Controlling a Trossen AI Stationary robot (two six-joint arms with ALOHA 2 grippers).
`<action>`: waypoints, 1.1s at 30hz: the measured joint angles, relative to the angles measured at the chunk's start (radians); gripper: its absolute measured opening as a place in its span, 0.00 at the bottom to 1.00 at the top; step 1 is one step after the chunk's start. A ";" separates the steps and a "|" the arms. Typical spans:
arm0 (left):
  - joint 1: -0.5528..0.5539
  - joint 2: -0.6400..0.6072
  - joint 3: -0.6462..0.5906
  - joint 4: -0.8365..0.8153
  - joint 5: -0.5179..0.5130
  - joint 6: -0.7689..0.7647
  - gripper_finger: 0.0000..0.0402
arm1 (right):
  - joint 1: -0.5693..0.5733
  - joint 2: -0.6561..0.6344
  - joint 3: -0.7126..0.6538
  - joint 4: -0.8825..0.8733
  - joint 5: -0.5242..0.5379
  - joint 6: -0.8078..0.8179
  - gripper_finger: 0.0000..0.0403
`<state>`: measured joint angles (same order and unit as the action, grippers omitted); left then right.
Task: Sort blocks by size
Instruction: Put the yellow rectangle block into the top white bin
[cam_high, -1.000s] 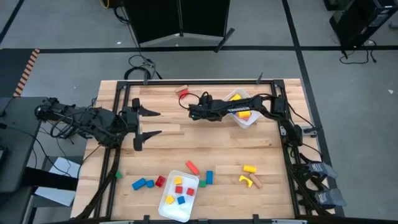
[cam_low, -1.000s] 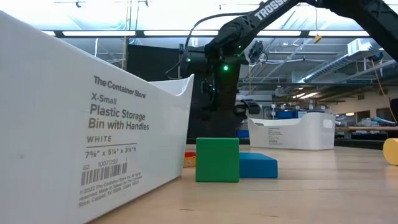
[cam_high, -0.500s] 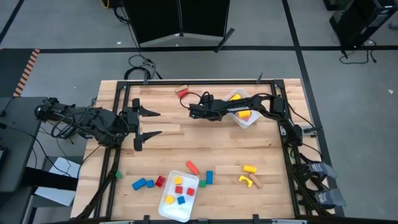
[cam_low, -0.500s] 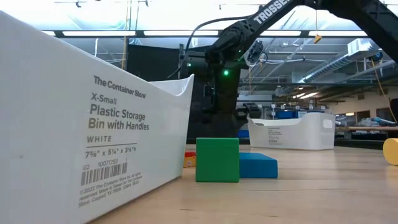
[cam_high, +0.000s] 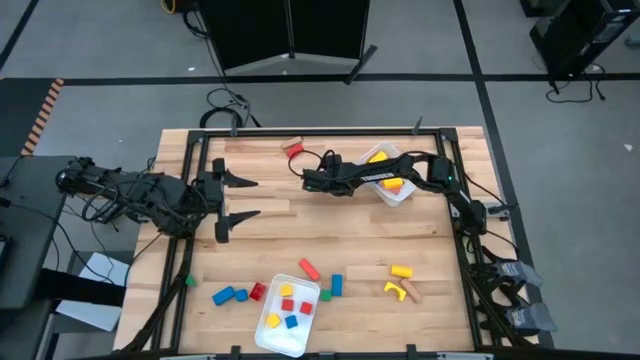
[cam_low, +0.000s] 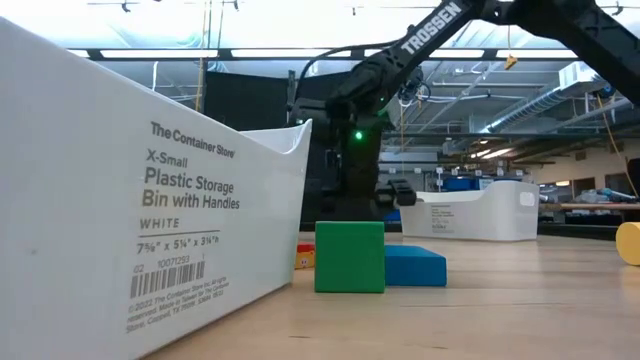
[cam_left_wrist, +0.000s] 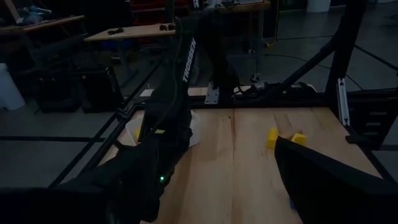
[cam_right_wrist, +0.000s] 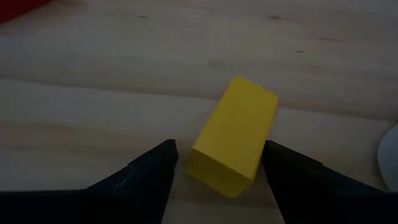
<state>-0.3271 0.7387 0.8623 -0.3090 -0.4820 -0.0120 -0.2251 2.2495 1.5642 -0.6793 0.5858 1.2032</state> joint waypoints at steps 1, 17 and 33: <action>0.000 0.000 0.000 -0.002 0.000 0.000 0.82 | 0.000 0.005 0.001 0.002 0.002 0.001 0.63; 0.000 0.000 0.000 0.004 0.000 -0.013 0.82 | 0.006 0.011 0.000 0.014 0.014 -0.029 0.35; 0.000 0.067 0.000 0.000 -0.066 -0.121 0.82 | 0.070 -0.295 -0.005 -0.100 0.211 -0.306 0.35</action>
<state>-0.3271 0.8055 0.8623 -0.3092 -0.5482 -0.1331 -0.1547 1.9543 1.5591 -0.7796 0.7973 0.8975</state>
